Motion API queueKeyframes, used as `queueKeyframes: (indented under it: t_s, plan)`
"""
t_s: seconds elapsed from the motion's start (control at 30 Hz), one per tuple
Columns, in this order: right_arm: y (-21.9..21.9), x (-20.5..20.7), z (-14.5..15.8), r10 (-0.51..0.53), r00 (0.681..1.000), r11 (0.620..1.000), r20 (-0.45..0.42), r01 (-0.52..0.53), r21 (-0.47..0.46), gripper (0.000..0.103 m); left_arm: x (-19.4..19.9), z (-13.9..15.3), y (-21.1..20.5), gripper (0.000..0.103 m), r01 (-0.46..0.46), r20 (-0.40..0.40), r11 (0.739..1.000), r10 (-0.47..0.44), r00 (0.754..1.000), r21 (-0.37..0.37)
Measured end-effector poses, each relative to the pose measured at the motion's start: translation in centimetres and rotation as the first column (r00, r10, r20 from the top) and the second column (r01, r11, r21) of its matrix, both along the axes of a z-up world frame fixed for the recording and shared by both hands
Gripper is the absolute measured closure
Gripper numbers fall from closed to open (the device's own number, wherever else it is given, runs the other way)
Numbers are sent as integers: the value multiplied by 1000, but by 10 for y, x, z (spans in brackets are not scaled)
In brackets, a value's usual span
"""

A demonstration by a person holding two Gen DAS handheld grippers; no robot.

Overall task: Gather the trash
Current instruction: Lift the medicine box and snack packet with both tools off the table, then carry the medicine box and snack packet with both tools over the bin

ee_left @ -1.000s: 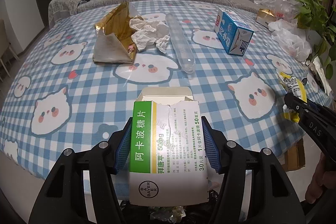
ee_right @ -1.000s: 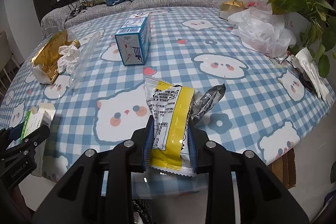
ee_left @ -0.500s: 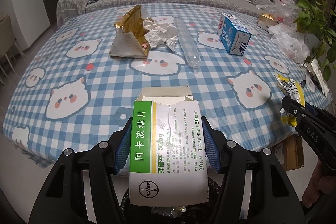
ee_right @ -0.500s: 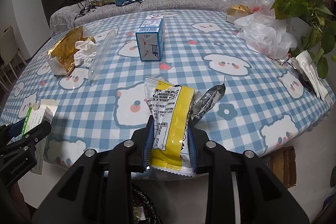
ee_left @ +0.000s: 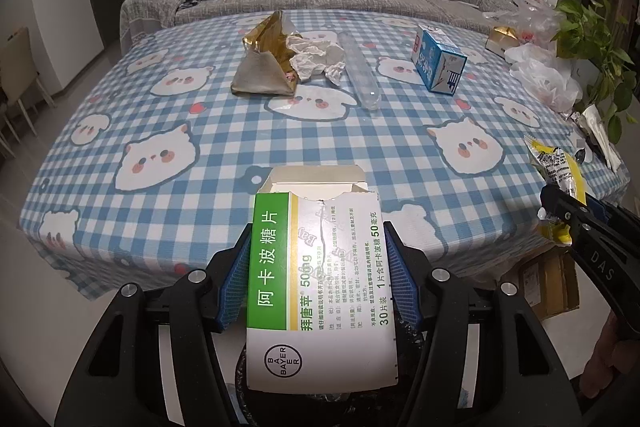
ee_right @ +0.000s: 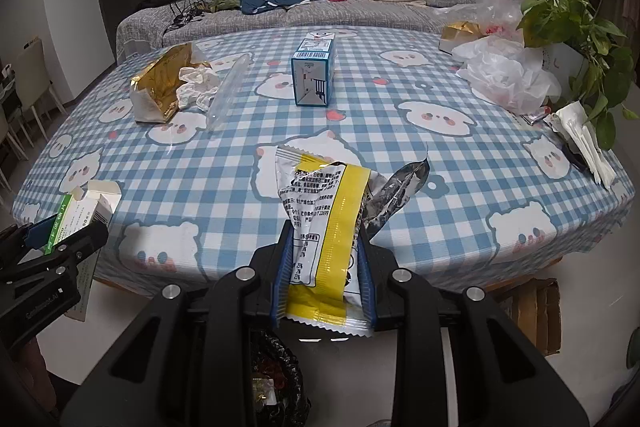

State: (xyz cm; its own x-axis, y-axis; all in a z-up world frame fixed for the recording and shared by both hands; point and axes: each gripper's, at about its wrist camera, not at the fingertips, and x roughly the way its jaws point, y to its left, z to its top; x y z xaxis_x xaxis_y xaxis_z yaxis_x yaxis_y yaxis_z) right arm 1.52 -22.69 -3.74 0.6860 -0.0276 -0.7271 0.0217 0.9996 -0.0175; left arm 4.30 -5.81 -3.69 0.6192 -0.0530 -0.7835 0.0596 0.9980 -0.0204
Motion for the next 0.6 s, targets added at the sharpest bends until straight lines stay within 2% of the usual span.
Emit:
queueKeyframes:
  t_s: [0.6]
  plan:
    - [16, -55, 7, 55, 998, 998, 30, -55, 5, 76, -65, 4, 21, 44, -22, 9, 1000, 22, 1000, -17]
